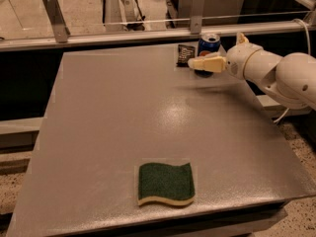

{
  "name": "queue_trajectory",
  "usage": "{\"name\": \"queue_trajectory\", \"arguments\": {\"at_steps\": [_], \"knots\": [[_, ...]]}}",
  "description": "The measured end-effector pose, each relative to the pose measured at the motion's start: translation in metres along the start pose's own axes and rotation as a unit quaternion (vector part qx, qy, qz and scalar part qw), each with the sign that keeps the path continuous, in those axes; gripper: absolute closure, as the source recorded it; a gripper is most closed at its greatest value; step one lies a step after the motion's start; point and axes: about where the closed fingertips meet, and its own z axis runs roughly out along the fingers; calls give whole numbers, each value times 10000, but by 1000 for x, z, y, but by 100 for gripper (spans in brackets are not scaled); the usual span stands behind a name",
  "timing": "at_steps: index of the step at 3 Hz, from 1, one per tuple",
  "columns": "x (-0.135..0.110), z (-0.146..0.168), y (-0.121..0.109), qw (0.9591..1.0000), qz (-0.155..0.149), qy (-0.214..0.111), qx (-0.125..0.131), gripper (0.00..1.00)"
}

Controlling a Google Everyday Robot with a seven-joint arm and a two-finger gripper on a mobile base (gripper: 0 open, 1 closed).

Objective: Move pepsi can near rxbar chocolate

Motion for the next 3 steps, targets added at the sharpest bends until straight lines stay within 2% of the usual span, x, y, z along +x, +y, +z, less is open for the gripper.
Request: {"name": "queue_trajectory", "arguments": {"at_steps": [1,2,3], "knots": [[-30,-45,-3,9995,-306,1,90,0],[-63,-96,-6,9978,-628,-187,68,0],[-99,-156,6,9927,-1117,-414,-200,0]]}}
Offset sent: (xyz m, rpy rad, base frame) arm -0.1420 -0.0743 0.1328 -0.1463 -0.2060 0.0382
